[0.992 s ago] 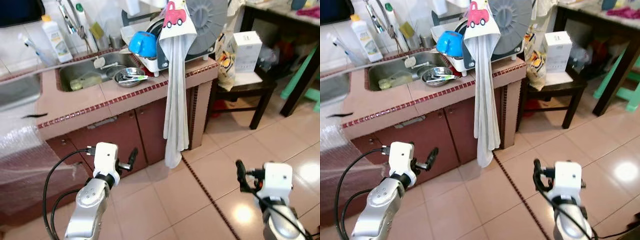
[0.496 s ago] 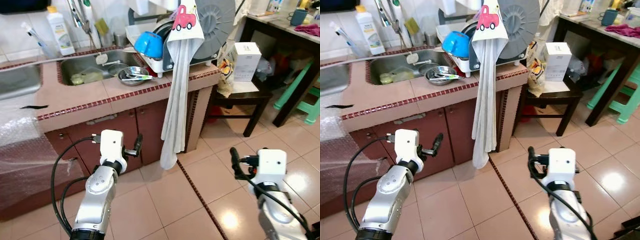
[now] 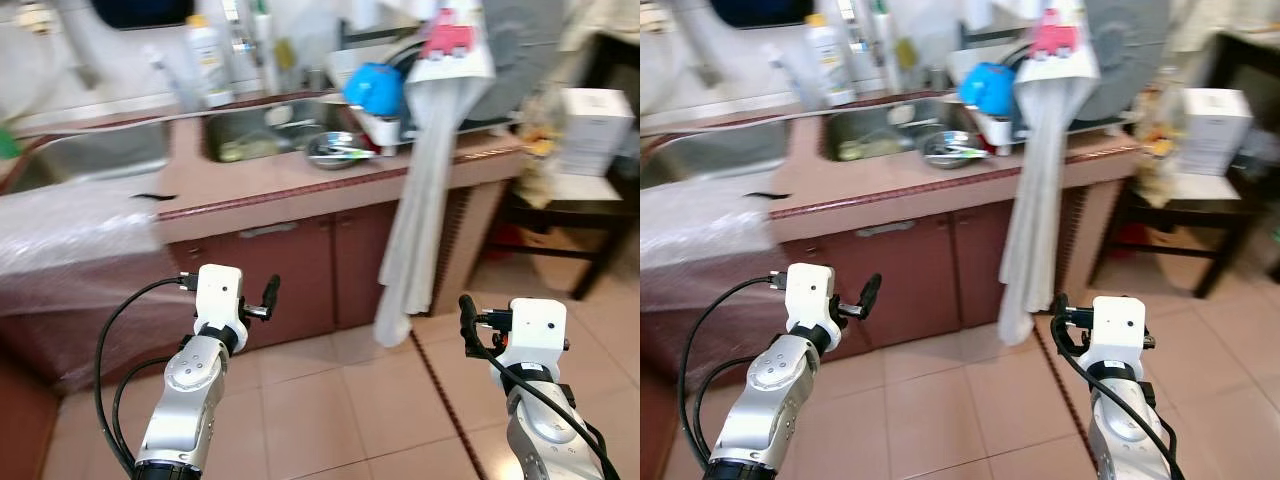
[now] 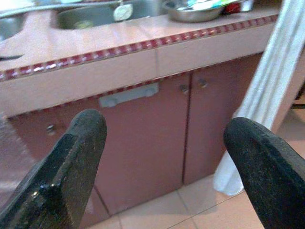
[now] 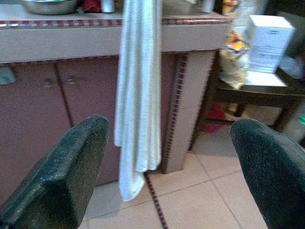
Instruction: Kitchen organization
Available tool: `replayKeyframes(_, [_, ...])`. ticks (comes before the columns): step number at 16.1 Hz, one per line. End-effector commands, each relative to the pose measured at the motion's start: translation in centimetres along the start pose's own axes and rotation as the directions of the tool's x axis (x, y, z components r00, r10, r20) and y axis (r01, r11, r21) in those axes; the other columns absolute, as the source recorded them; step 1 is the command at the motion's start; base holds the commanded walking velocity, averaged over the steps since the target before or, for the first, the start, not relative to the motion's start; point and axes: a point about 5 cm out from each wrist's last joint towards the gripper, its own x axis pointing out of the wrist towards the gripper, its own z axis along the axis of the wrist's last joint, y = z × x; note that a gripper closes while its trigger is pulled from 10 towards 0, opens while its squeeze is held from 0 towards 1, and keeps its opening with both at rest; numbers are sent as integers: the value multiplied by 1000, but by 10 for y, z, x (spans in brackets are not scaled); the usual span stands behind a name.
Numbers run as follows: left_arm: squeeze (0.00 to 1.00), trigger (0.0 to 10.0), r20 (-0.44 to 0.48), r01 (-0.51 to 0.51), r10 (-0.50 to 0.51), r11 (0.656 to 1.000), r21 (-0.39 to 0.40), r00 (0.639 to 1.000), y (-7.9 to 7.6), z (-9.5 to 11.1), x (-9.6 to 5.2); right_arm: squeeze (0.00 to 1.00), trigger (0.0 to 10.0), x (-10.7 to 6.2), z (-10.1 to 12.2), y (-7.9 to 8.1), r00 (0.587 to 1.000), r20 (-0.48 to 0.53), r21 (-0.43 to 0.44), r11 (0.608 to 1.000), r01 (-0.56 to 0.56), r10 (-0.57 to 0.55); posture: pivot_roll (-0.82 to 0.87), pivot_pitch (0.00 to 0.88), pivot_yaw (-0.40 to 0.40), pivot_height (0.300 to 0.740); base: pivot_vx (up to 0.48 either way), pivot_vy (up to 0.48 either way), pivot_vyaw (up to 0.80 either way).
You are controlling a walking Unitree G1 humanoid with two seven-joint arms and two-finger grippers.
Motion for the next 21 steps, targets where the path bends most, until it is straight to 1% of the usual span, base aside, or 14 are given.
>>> replayKeyframes(1, [0,10000,-21,0,0,1000,9,1000,2,-2,0,0,10000,1,0,3,1000,3,5,1000,-1,1,-59,0,110,740,0,0,800])
replayKeyframes(5, [0,10000,-25,-18,18,1000,10,1000,8,-2,3,0,10000,6,3,1,1000,15,9,1000,9,-9,-55,0,104,740,0,0,800])
replayKeyframes(7, [0,10000,-31,-37,36,999,-10,999,9,-1,6,0,10000,10,4,0,999,20,41,999,27,-28,-51,0,100,740,0,0,0])
replayKeyframes(11, [0,10000,-37,-48,47,999,-18,998,10,-1,9,0,10000,16,8,1,999,39,38,999,25,-27,-38,0,89,740,0,0,0])
replayKeyframes(15, [0,10000,-43,-74,73,997,-24,996,13,-3,8,0,10000,20,9,6,999,44,43,999,10,-12,-23,0,82,740,0,435,0])
replayKeyframes(17, [0,10000,-47,-70,69,997,-18,997,12,-4,8,0,10000,22,10,7,999,48,44,999,8,-10,-16,0,87,740,0,469,0])
replayKeyframes(19, [0,10000,-51,-68,67,998,-17,996,13,-3,8,0,10000,22,8,7,999,48,47,999,12,-14,-14,0,94,740,0,472,0])
replayKeyframes(21, [0,10000,-53,-61,61,998,0,997,16,-2,8,0,10000,21,8,10,999,49,58,998,16,-19,-8,0,106,740,0,472,0])
